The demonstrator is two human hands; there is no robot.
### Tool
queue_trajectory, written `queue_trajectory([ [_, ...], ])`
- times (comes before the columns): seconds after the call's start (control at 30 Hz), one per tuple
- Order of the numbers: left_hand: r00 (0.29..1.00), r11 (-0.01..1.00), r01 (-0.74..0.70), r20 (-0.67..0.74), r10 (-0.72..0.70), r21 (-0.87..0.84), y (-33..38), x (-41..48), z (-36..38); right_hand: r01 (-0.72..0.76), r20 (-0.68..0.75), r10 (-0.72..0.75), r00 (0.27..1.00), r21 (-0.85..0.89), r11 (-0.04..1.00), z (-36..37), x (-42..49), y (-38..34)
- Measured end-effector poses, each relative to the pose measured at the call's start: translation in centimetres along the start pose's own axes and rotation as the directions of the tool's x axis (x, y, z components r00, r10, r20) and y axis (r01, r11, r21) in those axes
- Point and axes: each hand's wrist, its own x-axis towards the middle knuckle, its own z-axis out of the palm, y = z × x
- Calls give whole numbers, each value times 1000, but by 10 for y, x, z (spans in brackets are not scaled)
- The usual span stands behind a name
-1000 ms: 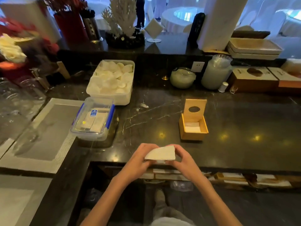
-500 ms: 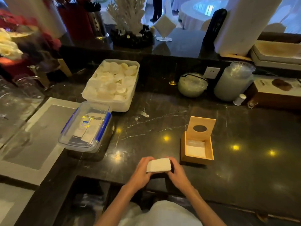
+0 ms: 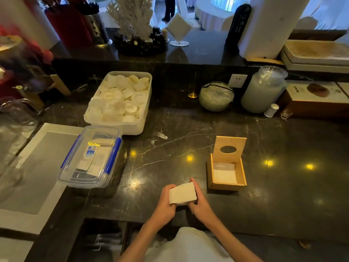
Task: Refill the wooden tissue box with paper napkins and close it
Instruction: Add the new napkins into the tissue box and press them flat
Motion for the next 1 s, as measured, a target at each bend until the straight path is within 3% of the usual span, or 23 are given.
queue_trajectory([
  [0.2, 1000, 1000, -4, 2, 4, -7, 0, 3, 3, 37, 46, -36, 998, -13, 999, -3, 0, -3],
  [0.37, 1000, 1000, 13, -26, -14, -14, 2, 3, -6, 84, -35, -93, 995, -209, 974, -15, 4, 2],
  [0.5, 998, 997, 63, 0, -63, -53, 6, 2, -10, 78, -1, -82, 997, -301, 950, -21, 7, 5],
  [0.57, 995, 991, 100, 24, -98, -92, 10, 1, -16, 45, 15, -43, 999, -253, 966, -25, 8, 1],
  [0.63, 982, 961, 186, 62, -177, -203, 14, 1, -23, -15, 49, 20, 999, -98, 995, -32, 8, -6],
  [0.77, 938, 782, 347, 180, -296, -519, 30, -3, -30, -209, 215, 148, 965, 297, 932, -42, 4, -18],
  [0.87, 926, 653, 376, 239, -292, -657, 45, -6, -28, -281, 286, 187, 940, 337, 899, -46, 1, -23],
  [1.0, 920, 701, 388, 293, -259, -598, 59, -6, -31, -277, 320, 192, 928, 246, 929, -67, -8, -35],
])
